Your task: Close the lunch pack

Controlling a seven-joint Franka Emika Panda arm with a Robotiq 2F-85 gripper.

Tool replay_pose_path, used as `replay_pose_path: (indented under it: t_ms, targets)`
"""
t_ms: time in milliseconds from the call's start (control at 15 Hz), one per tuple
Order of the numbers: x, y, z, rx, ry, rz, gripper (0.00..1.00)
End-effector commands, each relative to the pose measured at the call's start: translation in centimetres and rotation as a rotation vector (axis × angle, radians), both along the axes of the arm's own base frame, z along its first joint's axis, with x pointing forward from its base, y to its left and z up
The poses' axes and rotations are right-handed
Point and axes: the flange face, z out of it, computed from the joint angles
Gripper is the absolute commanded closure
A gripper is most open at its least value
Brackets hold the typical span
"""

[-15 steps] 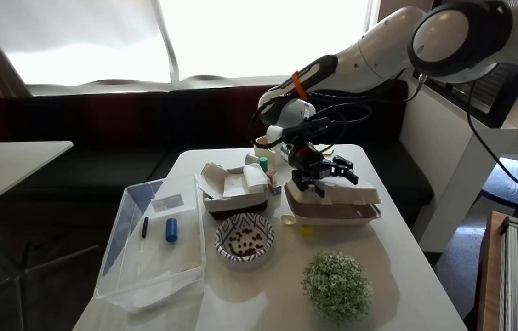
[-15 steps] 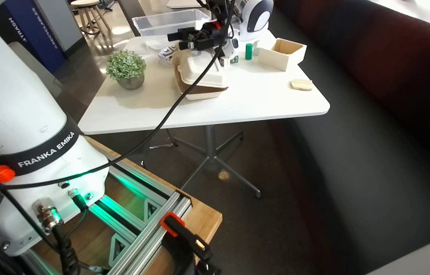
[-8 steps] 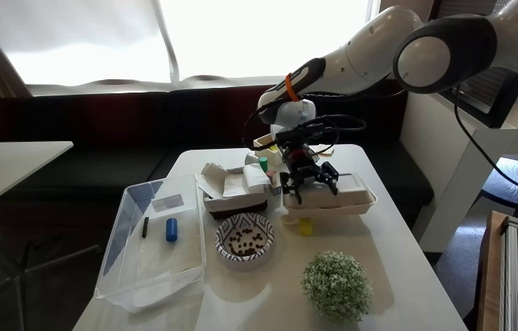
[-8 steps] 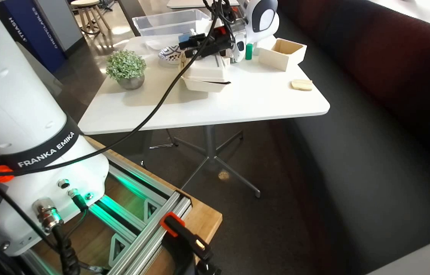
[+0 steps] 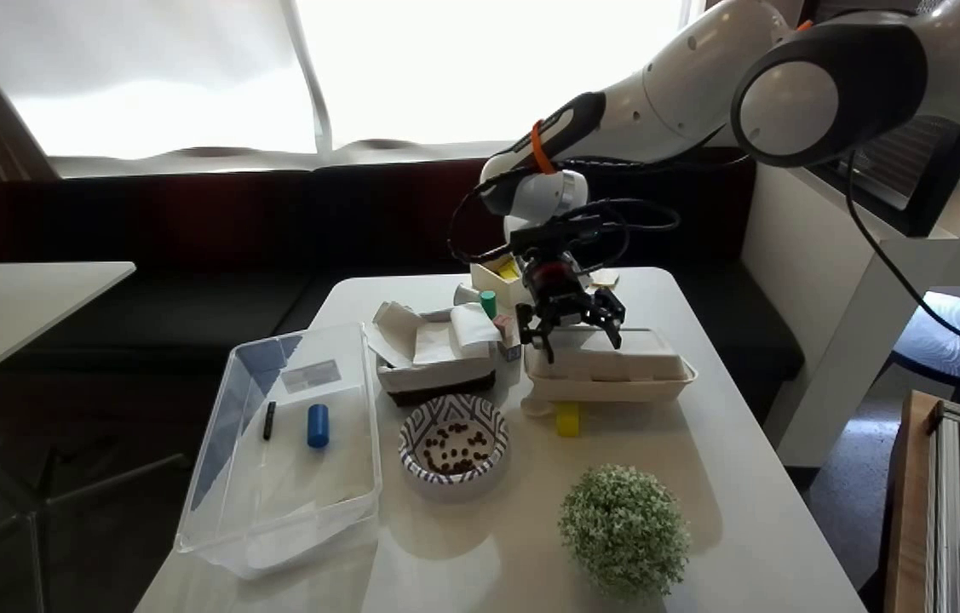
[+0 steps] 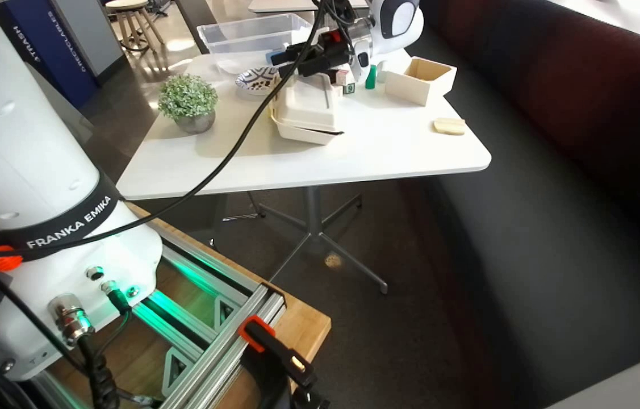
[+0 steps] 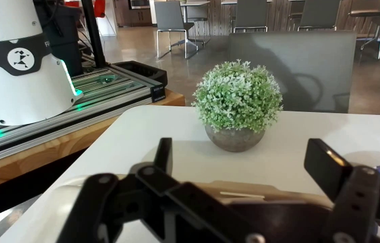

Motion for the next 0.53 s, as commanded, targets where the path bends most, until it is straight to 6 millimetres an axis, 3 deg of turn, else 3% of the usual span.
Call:
replay_pose_path:
  t_ms: [0, 200, 467]
  targets:
    - [-0.2, -1.6, 4.1, -0.025, -0.004, -0.022, 0.0]
    - [0.3, -3.5, 8.5, -0.099, -0.083, -0.04, 0.0]
    - [0.7, -5.2, 15.8, -0.268, -0.224, -0.007, 0.0]
